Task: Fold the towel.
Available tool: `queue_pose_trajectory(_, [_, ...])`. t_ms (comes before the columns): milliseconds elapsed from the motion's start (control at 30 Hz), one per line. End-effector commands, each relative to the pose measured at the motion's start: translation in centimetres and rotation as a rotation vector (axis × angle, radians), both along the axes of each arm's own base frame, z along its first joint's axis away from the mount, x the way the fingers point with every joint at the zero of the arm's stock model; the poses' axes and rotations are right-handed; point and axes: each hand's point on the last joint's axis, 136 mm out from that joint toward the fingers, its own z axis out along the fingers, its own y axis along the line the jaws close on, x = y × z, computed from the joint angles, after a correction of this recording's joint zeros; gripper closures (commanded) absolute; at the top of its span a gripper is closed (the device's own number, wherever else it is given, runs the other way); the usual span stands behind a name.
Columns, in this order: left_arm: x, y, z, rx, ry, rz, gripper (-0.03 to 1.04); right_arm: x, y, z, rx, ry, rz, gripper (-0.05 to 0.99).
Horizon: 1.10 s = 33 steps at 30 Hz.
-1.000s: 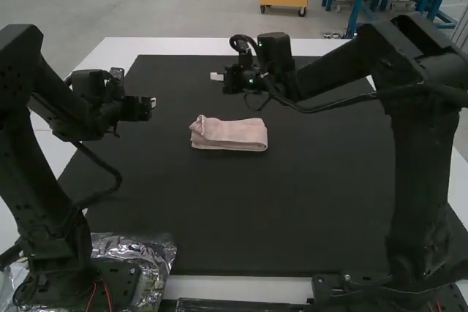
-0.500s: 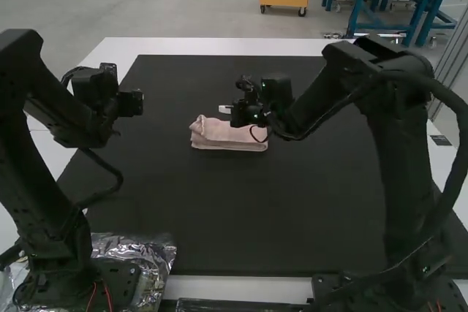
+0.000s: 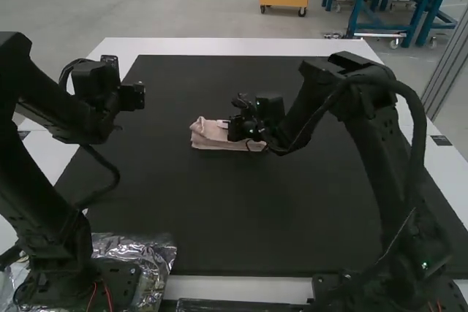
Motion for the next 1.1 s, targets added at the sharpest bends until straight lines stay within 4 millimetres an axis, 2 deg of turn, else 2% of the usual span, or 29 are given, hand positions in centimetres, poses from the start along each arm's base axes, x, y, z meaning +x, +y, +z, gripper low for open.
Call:
queue_pose_trajectory(0, [-0.2, -0.2, 2.3, 0.009, -0.052, 0.001, 0.04, 0.1, 0.8, -0.4, 0.014, -0.006, 0.005, 0.96])
queue_pose_trajectory(133, [-0.6, -0.2, 4.1, 0.012, -0.081, 0.001, 0.04, -1.1, 1.3, -3.5, -0.013, 0.026, 0.024, 0.96])
queue_pose_trajectory(200, [-0.9, -0.2, 5.3, 0.013, -0.107, 0.001, 0.04, -0.9, 1.3, -3.3, -0.001, 0.022, 0.020, 0.96])
queue_pose_trajectory(267, [-1.3, -0.2, 6.7, 0.015, -0.140, 0.001, 0.04, -0.4, 1.3, -1.7, 0.028, 0.016, 0.009, 0.96])
queue_pose_trajectory(400, [-1.8, -0.6, 9.6, 0.024, -0.195, -0.008, 0.04, 0.6, 1.3, 5.5, 0.098, -0.064, -0.003, 0.96])
queue_pose_trajectory(467, [-2.0, -1.1, 11.1, 0.028, -0.221, -0.019, 0.04, 1.2, 0.8, 9.1, 0.133, -0.085, -0.019, 0.95])
queue_pose_trajectory(533, [-2.5, -1.7, 12.8, 0.031, -0.254, -0.034, 0.04, 1.7, -0.3, 13.5, 0.176, -0.114, -0.043, 0.93])
queue_pose_trajectory(633, [-3.3, -2.8, 15.4, 0.048, -0.305, -0.061, 0.04, 1.8, -2.3, 20.3, 0.228, -0.185, -0.080, 0.69])
queue_pose_trajectory(733, [-4.2, -3.9, 17.7, 0.047, -0.344, -0.088, 0.04, 1.2, -4.4, 26.0, 0.257, -0.238, -0.120, 0.47])
queue_pose_trajectory(800, [-5.1, -4.4, 19.0, 0.049, -0.369, -0.103, 0.04, 0.3, -6.1, 29.7, 0.275, -0.274, -0.144, 0.30])
queue_pose_trajectory(900, [-6.6, -4.6, 21.0, 0.070, -0.416, -0.110, 0.04, -2.0, -9.2, 35.1, 0.322, -0.357, -0.195, 0.11])
queue_pose_trajectory(967, [-7.7, -4.9, 22.2, 0.073, -0.447, -0.127, 0.04, -4.1, -11.4, 38.6, 0.358, -0.417, -0.216, 0.08])
queue_pose_trajectory(1067, [-9.6, -5.0, 23.9, 0.097, -0.490, -0.141, 0.04, -7.5, -15.1, 42.5, 0.405, -0.496, -0.259, 0.03])
